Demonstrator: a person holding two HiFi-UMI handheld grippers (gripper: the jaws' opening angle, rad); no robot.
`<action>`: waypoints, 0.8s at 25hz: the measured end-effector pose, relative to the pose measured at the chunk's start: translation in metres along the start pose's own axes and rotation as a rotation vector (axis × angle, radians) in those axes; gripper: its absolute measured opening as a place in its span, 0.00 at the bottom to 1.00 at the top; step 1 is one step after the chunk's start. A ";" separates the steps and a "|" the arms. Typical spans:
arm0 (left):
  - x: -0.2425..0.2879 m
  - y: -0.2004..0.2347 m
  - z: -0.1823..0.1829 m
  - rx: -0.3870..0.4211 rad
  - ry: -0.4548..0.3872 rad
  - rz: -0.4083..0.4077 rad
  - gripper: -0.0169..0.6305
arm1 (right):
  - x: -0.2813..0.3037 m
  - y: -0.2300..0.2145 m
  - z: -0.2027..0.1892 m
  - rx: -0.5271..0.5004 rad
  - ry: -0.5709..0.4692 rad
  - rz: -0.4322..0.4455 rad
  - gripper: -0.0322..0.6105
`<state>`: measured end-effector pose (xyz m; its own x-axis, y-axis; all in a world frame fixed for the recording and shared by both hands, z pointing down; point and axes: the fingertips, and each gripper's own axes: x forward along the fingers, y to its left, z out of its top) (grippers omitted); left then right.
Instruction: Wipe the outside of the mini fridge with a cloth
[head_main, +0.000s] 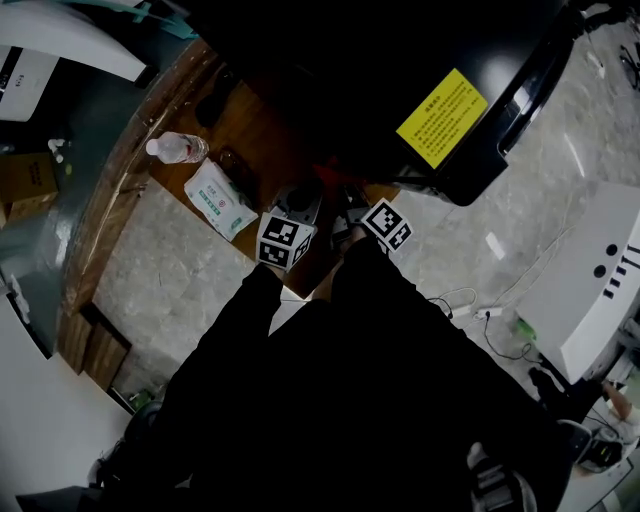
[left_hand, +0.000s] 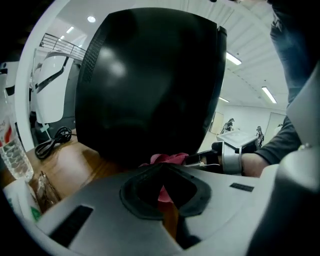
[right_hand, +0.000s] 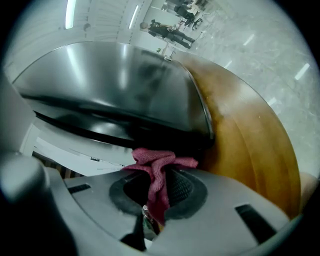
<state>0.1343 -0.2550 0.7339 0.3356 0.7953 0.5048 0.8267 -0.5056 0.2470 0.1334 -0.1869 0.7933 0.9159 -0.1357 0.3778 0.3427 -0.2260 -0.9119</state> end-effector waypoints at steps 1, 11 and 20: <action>0.004 -0.001 -0.008 -0.002 0.019 -0.002 0.03 | 0.002 -0.007 -0.001 -0.001 0.000 -0.010 0.13; -0.047 -0.031 -0.015 -0.004 0.019 -0.019 0.03 | -0.039 0.038 -0.004 -0.121 0.085 0.101 0.13; -0.164 -0.128 0.082 0.056 -0.227 -0.033 0.03 | -0.177 0.194 0.009 -0.883 0.170 0.414 0.13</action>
<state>0.0103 -0.2930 0.5520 0.3959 0.8692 0.2964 0.8606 -0.4637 0.2105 0.0396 -0.1980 0.5478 0.8623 -0.4874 0.1375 -0.3401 -0.7585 -0.5559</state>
